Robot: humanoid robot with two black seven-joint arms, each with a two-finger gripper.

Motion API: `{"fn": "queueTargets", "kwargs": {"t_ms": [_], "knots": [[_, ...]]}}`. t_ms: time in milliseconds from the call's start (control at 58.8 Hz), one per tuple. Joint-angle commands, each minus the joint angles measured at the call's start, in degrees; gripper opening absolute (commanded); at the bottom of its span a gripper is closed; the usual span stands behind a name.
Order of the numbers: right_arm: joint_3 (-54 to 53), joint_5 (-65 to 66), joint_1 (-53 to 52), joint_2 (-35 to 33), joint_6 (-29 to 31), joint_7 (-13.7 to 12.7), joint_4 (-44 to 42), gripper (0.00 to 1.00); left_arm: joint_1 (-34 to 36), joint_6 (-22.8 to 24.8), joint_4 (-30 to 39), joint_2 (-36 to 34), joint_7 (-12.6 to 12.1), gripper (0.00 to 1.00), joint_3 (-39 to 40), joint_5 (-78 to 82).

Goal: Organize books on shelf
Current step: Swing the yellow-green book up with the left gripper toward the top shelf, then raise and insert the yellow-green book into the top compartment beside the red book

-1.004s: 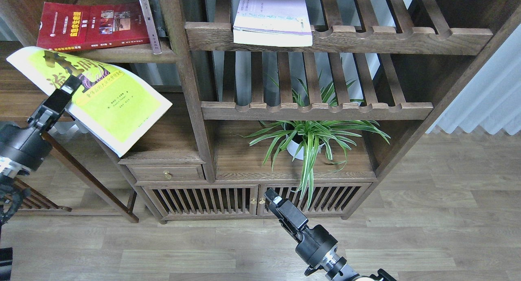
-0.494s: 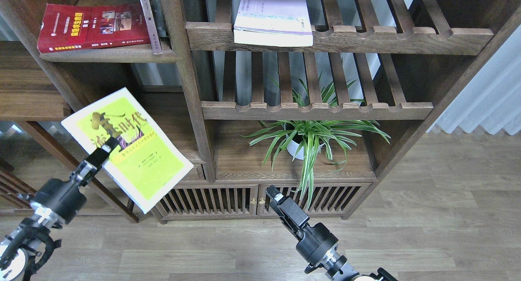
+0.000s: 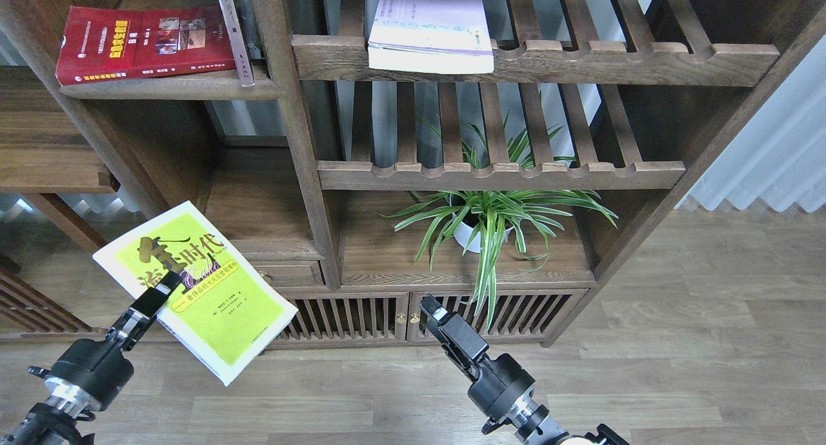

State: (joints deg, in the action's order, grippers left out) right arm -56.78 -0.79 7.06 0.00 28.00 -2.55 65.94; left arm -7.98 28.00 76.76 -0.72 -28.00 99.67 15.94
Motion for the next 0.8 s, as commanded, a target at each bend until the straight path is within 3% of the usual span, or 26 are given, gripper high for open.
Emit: {"fn": "queueTargets", "kwargs": {"t_ms": [0,528,681,783], "knots": [[-0.1,0.0,0.0,0.0,0.0,0.0,0.1,0.98,-0.1,0.0,0.0,-0.6,0.0,0.03,-2.1,-4.8],[0.4,0.0,-2.1,0.0,0.0,0.1,-6.9,0.98,1.2,0.0,-0.6,0.7,0.0,0.02,-5.8,-7.5],[0.6,-0.1,-2.3,0.0,0.0,0.1,-7.6,0.98,1.4,0.0,-3.5,0.7,5.9,0.02,-6.1,-7.4],[0.7,-0.1,-2.4,0.0,0.0,0.3,-7.6,0.98,2.8,0.0,-5.3,0.7,11.3,0.02,-6.2,-8.4]]}}
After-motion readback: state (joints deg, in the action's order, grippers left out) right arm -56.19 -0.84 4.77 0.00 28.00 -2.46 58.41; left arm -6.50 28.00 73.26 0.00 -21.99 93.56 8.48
